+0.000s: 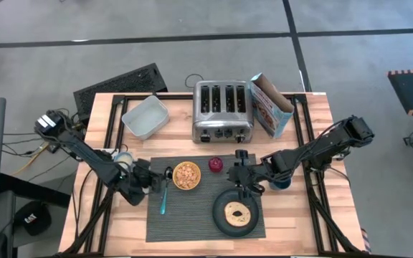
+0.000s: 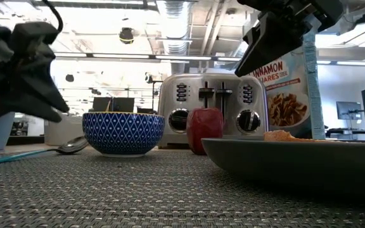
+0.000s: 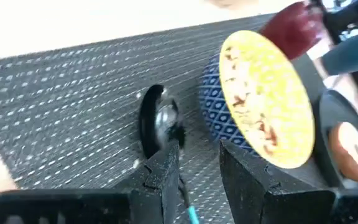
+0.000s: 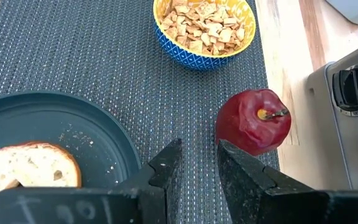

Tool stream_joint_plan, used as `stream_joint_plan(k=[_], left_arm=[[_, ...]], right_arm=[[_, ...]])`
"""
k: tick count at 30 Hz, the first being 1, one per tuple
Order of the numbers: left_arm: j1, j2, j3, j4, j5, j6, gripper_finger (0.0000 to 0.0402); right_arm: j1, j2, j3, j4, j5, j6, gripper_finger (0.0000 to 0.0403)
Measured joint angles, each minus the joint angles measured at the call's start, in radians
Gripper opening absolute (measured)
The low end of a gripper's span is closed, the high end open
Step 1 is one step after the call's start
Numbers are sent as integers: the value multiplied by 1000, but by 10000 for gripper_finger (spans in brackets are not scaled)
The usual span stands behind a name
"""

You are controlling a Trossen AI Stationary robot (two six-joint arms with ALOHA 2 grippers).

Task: Arrange a breakfast setting
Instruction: Return to Home Position

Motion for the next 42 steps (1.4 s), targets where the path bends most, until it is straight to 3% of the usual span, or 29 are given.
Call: stream_joint_plan(k=[6, 14, 24, 28, 31, 34, 37, 42], left_arm=[[-26, -92, 0, 61, -40, 178, 98], [-37, -210, 2, 335, -20, 664, 98], [-21, -373, 2, 510, 3, 1173, 95], [63, -445, 2, 521, 28, 1405, 59], [170, -514, 3, 483, 115, 1533, 15], [295, -621, 4, 385, 209, 1580, 6], [415, -736, -1, 240, 274, 1579, 2], [534, -930, -93, 200, 414, 1592, 0]], right_arm=[[0, 0, 0, 2, 0, 0, 127], [7, 0, 20, 36, 0, 7, 127], [12, -6, 138, 37, -2, -25, 125], [-18, -38, 164, 40, -116, -79, 98], [-79, -82, 162, 25, -252, -80, 54], [-135, -144, 128, 9, -355, -100, 18], [-175, -214, 60, 55, -397, -116, 22], [-238, -324, -87, 158, -396, -104, 49]])
